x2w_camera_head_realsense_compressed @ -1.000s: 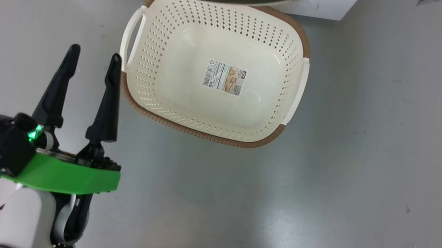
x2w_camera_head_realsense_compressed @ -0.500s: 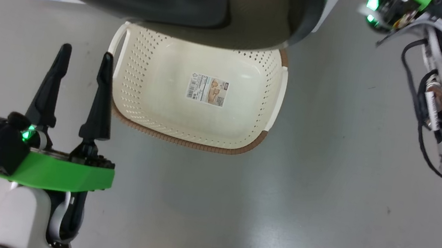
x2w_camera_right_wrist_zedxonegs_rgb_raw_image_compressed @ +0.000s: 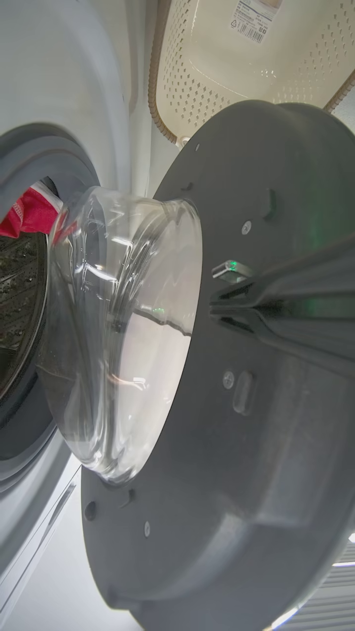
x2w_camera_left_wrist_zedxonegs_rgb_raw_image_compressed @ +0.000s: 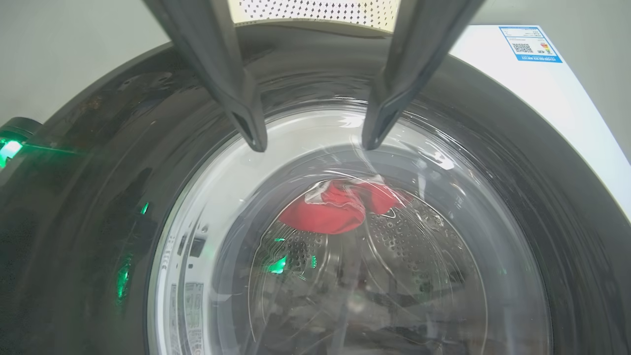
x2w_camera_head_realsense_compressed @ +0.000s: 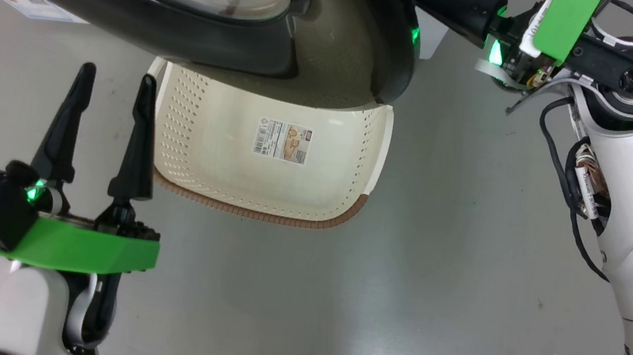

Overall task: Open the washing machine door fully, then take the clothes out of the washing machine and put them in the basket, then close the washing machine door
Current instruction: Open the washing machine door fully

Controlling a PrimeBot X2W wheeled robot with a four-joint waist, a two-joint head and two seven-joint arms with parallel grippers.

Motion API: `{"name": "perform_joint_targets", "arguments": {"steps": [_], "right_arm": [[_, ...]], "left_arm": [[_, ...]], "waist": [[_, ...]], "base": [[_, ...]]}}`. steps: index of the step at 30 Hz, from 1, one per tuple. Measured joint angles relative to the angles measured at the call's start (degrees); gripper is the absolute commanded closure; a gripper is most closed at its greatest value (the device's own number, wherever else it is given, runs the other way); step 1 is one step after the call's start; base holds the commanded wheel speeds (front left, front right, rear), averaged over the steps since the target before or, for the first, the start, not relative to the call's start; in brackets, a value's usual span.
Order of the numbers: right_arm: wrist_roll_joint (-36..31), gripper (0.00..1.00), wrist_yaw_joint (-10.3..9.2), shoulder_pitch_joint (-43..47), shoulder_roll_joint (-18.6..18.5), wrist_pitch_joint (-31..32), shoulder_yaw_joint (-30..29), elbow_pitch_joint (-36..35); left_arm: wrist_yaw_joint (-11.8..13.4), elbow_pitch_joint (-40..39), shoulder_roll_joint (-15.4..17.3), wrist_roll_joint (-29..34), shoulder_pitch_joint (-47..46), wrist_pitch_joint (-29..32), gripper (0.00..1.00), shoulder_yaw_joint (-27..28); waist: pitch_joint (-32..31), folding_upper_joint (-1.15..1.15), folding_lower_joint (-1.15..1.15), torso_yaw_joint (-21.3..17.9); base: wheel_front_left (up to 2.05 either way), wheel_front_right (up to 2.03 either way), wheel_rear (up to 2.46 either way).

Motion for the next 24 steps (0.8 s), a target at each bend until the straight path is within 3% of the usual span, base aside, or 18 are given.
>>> {"name": "perform_joint_targets", "arguments": {"steps": [3,5,6,8,15,24], "right_arm": [[-0.2,1.00,0.00,0.1,0.3,-1.6,-0.3,0.0],[-1.0,0.65,0.00,0.6,0.7,-3.8,-0.8,-0.2],[-1.6,0.59,0.00,1.0,0.8,-5.1,-1.0,-0.7],[-3.4,0.00,0.00,1.8,0.9,-8.9,-1.4,-2.7],[-16.5,0.00,0.01,6.0,-2.5,-26.2,3.0,-12.3],[-25.6,0.00,0.01,12.8,-8.9,-52.3,13.5,-15.3]], "left_arm": [[0.0,0.0,0.0,0.0,0.0,0.0,0.00,0.0],[0.0,0.0,0.0,0.0,0.0,0.0,0.00,0.0],[0.0,0.0,0.0,-0.1,0.0,0.0,0.00,-0.1],[0.0,0.0,0.0,-0.1,0.0,0.0,0.00,-0.1],[0.1,-0.1,0.0,-0.1,-0.1,0.0,0.00,-0.1],[0.1,-0.1,0.0,-0.1,-0.1,0.0,0.00,0.2]], "waist": [[0.1,0.00,0.00,0.1],[0.2,0.00,0.00,0.2],[0.3,0.00,0.00,0.2],[0.5,0.00,0.00,0.2],[0.8,0.00,0.00,-0.1],[0.1,0.00,0.00,-1.0]], "base": [[0.00,0.00,0.00],[0.00,0.00,0.00],[0.00,0.00,0.00],[0.00,0.00,0.00],[0.00,0.00,0.00],[0.00,0.00,0.00]]}}
